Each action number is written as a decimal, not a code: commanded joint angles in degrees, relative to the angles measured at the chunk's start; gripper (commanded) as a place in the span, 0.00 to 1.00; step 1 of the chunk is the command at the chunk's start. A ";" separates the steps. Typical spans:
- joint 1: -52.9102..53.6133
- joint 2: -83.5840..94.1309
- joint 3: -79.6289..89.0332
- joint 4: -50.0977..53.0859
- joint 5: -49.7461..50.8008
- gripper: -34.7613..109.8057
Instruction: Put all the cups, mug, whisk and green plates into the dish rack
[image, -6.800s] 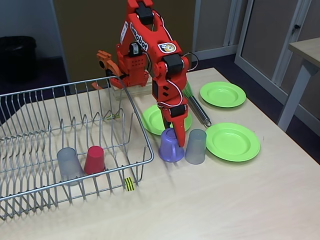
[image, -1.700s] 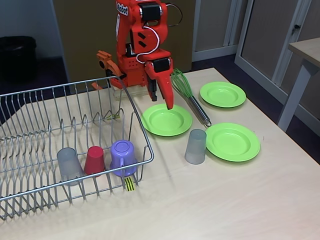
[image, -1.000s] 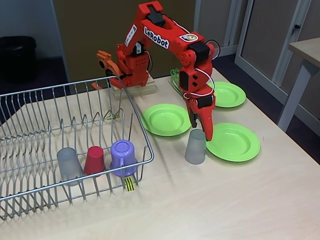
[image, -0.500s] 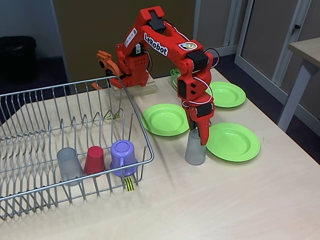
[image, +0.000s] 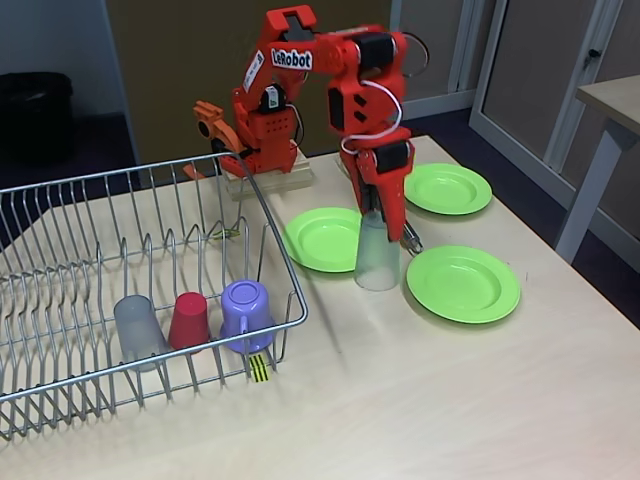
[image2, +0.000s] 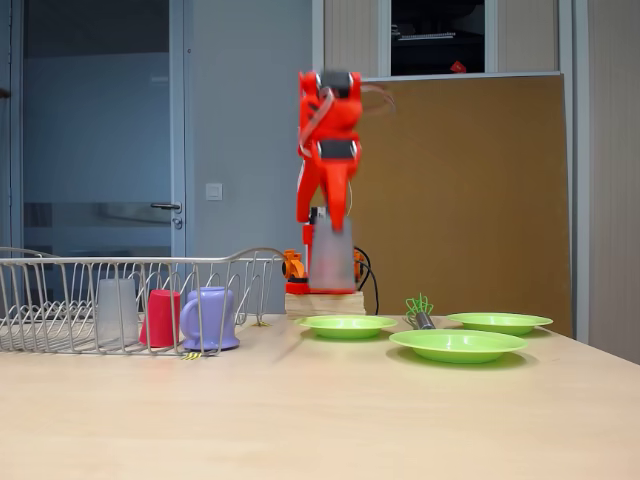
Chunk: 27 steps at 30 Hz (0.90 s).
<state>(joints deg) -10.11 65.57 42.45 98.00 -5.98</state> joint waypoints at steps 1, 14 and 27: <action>4.92 10.81 0.44 -0.18 -7.29 0.24; 29.62 8.44 1.41 -6.50 -31.03 0.24; 35.68 -12.22 -6.68 -8.70 -38.32 0.24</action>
<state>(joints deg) 23.99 54.49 40.17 89.56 -42.80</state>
